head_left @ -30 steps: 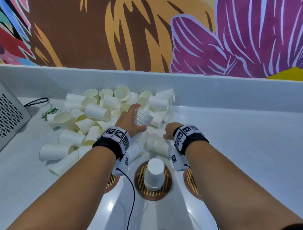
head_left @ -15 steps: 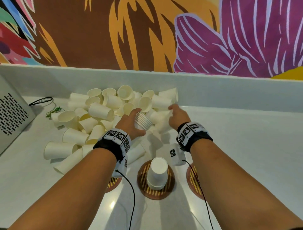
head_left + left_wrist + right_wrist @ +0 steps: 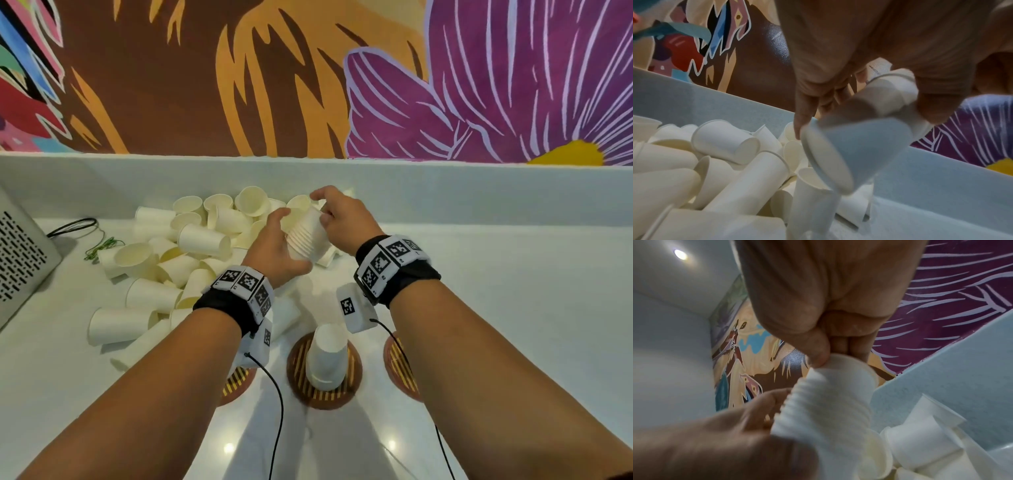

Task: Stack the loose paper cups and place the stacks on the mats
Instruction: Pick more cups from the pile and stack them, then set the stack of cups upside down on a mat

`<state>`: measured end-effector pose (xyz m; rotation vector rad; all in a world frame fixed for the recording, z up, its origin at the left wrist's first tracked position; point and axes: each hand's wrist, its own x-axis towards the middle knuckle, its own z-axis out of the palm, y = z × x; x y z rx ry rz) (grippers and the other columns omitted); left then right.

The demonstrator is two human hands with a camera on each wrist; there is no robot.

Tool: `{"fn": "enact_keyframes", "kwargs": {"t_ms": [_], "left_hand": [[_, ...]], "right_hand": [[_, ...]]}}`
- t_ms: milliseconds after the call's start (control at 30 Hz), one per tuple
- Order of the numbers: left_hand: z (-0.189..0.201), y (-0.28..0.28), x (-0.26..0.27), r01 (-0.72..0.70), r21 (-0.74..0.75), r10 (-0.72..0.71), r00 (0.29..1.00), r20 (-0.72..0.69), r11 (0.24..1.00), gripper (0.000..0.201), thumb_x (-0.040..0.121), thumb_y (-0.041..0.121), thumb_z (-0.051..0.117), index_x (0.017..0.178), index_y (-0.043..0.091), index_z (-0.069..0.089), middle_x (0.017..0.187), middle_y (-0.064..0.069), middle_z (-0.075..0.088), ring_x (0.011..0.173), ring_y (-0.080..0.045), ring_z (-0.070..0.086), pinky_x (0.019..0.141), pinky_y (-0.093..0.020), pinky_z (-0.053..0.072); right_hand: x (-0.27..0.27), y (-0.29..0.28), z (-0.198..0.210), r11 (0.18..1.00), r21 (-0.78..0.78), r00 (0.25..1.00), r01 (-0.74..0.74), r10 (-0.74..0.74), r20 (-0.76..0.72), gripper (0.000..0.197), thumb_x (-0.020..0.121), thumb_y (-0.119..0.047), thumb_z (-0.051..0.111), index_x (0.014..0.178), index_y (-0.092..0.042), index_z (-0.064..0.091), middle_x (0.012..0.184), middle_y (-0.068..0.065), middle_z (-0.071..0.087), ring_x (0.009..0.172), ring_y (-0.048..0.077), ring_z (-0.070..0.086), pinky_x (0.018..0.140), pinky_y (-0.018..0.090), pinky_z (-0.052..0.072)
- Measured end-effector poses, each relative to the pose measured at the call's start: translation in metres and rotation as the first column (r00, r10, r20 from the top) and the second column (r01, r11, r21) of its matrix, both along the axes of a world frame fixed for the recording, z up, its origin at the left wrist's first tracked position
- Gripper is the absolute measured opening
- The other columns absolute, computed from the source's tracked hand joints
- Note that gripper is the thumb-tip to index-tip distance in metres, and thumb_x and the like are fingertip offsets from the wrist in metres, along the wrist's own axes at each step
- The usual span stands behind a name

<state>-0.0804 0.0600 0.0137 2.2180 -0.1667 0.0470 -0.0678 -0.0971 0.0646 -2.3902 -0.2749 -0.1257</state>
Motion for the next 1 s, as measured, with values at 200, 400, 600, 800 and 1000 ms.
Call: {"fn": "enact_keyframes", "kwargs": {"t_ms": [200, 400, 600, 800, 1000], "left_hand": [[-0.004, 0.007, -0.006, 0.025, -0.079, -0.019, 0.997, 0.077, 0.997, 0.096, 0.067, 0.015, 0.081, 0.142, 0.026, 0.021, 0.098, 0.01, 0.042, 0.092, -0.018, 0.053, 0.074, -0.024, 0.045], [-0.002, 0.005, -0.02, 0.117, -0.087, -0.115, 0.993, 0.023, 0.989, 0.099, 0.064, 0.021, 0.084, 0.142, 0.033, 0.023, 0.112, 0.002, 0.047, 0.097, -0.017, 0.055, 0.08, -0.03, 0.05], [0.006, 0.01, -0.038, 0.066, -0.022, -0.066, 0.998, -0.011, 0.998, 0.075, 0.069, 0.023, 0.084, 0.131, 0.024, 0.042, 0.111, 0.002, 0.052, 0.095, -0.018, 0.053, 0.075, -0.024, 0.041], [0.017, -0.012, -0.054, 0.065, 0.011, -0.066, 0.997, 0.05, 0.998, 0.059, 0.073, 0.018, 0.081, 0.124, 0.018, 0.05, 0.113, 0.002, 0.052, 0.097, -0.016, 0.051, 0.073, -0.022, 0.039], [0.021, -0.054, -0.079, 0.095, -0.003, -0.094, 0.992, 0.089, 0.996, 0.056, 0.073, 0.019, 0.08, 0.121, 0.021, 0.052, 0.116, -0.002, 0.055, 0.101, -0.021, 0.056, 0.081, -0.031, 0.049]], "right_hand": [[-0.023, 0.007, -0.006, 0.993, 0.094, 0.986, -0.075, 0.088, -0.144, 0.034, 0.101, -0.021, 0.041, 0.135, -0.021, 0.047, 0.128, 0.005, 0.056, 0.109, 0.017, 0.052, 0.089, 0.025, 0.038], [-0.039, 0.001, -0.013, 0.99, 0.135, 0.992, 0.028, -0.011, -0.125, 0.06, 0.093, -0.015, 0.057, 0.145, -0.031, 0.032, 0.139, 0.006, 0.049, 0.123, 0.024, 0.049, 0.099, 0.03, 0.042], [-0.045, -0.02, -0.008, 0.987, 0.104, 0.99, 0.123, -0.114, -0.086, 0.049, 0.095, -0.019, 0.055, 0.141, -0.021, 0.041, 0.143, 0.008, 0.044, 0.129, 0.026, 0.044, 0.104, 0.03, 0.036], [-0.068, -0.045, -0.009, 0.987, -0.158, 0.979, -0.004, -0.028, -0.2, 0.072, 0.087, -0.021, 0.066, 0.148, -0.02, 0.028, 0.154, 0.005, 0.003, 0.134, 0.029, 0.036, 0.102, 0.027, 0.037], [-0.097, -0.081, -0.02, 0.972, -0.231, 0.986, -0.035, -0.004, -0.164, 0.085, 0.08, -0.022, 0.071, 0.149, -0.025, 0.021, 0.144, 0.008, 0.026, 0.127, 0.028, 0.044, 0.102, 0.031, 0.039]]}}
